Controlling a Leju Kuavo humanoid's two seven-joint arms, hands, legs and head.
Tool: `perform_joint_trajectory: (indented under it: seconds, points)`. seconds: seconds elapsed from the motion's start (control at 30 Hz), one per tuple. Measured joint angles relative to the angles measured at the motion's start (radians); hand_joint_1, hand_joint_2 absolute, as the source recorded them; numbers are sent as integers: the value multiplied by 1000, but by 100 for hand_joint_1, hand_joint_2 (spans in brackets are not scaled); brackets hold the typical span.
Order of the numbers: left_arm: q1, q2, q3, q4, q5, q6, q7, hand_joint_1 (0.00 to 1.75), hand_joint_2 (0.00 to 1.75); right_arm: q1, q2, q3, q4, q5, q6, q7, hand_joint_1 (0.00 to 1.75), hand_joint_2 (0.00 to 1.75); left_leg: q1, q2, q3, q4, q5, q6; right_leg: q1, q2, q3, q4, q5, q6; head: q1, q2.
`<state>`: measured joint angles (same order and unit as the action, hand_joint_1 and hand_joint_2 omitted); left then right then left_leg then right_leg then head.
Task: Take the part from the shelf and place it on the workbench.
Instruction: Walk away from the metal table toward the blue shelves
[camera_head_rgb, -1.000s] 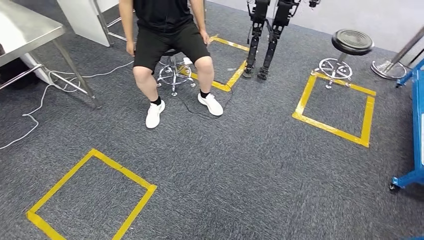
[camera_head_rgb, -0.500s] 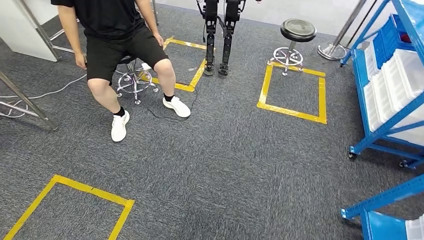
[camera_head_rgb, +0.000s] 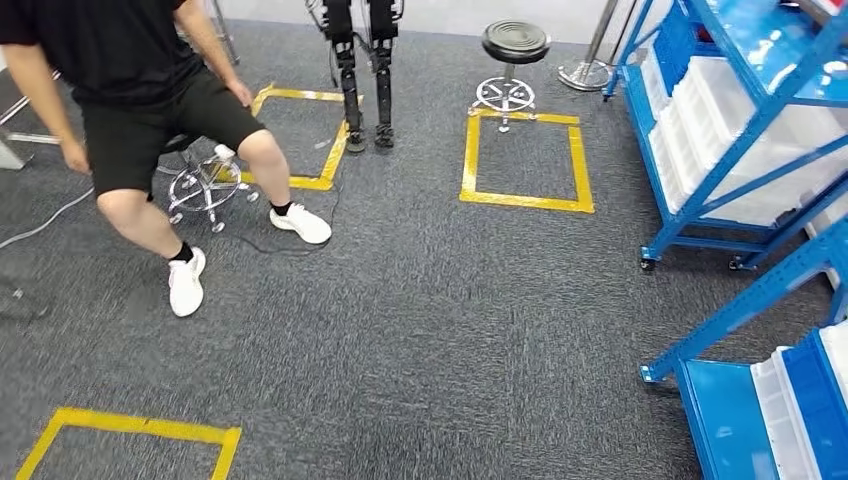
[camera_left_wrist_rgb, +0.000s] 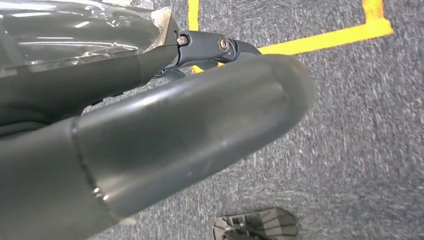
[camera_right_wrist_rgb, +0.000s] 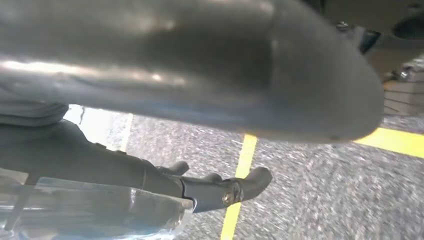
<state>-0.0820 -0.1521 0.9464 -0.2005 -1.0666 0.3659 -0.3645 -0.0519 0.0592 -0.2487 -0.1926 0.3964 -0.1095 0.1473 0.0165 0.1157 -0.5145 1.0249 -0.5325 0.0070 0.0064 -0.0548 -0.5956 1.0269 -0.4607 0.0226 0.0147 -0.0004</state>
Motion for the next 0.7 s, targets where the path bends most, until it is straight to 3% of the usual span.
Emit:
perform_joint_trajectory:
  seconds: [0.03,0.1,0.17,0.2,0.23,0.27,0.3,0.37,0.43,0.5,0.53,0.6,0.63,0.7]
  points:
    - [-1,0,0,0,0,0,0,0,0,1,-1,0,0,1,0,0,0,0,3,-9,5,1,-4,-6,-4,11,7,-7,4,-10,-1,0]
    - [0,0,0,0,0,0,1,0,0,1,-3,0,0,2,0,0,0,0,6,-61,-13,53,-42,-12,-17,32,23,-23,13,-29,-6,0]
    - [5,1,0,0,0,0,1,0,0,0,-2,0,0,2,0,0,0,0,8,-109,-73,176,-105,-14,-15,55,24,-26,14,-41,-11,0]
    - [8,1,0,1,0,0,1,0,0,0,-2,0,0,2,1,-1,0,0,8,-116,-105,231,-123,-16,-12,70,25,-25,13,-42,-11,0]
    - [11,1,0,1,0,0,2,0,0,0,-1,0,0,2,1,-1,0,0,9,-118,-127,260,-123,-16,-9,85,26,-24,13,-43,-11,0]
    - [13,1,0,2,0,0,2,0,0,1,-1,0,0,2,1,-1,0,0,9,-119,-131,252,-101,-16,-7,101,28,-23,12,-43,-11,0]
    - [13,2,0,2,0,0,2,0,0,1,-1,0,0,2,1,-1,0,0,10,-123,-117,207,-62,-16,-7,115,29,-21,12,-42,-11,0]
    - [13,2,0,2,0,0,1,0,0,1,-1,0,0,2,1,-1,0,0,13,-157,-66,77,10,-11,-4,142,28,-16,10,-39,-11,0]
    - [12,3,0,2,-1,0,-2,0,0,0,1,0,0,2,1,1,0,0,10,-179,-40,9,32,-3,-2,163,21,-13,9,-29,-11,0]
    - [11,4,0,2,-2,0,-5,0,0,2,3,0,0,2,0,6,0,0,3,-164,-36,3,34,11,-3,178,12,-16,11,-16,-10,0]
    - [10,3,0,2,-3,0,-5,0,0,5,3,-1,0,2,0,8,0,0,3,-154,-32,-5,38,20,-4,169,7,-11,9,-11,-10,0]
    - [9,3,-1,2,-5,0,-5,0,0,6,4,-1,0,2,0,13,0,0,5,-131,-22,-22,48,36,-4,124,-19,38,-17,-10,-7,0]
    - [10,4,-1,2,-6,0,-4,0,0,5,4,-1,0,2,0,14,0,0,5,-118,-19,-28,50,40,-6,95,-47,94,-43,-13,-4,0]
    - [11,6,-1,2,-7,0,-4,0,0,3,6,-1,0,2,0,15,0,0,3,-90,-19,-29,49,42,-15,73,-118,225,-96,-11,-1,0]
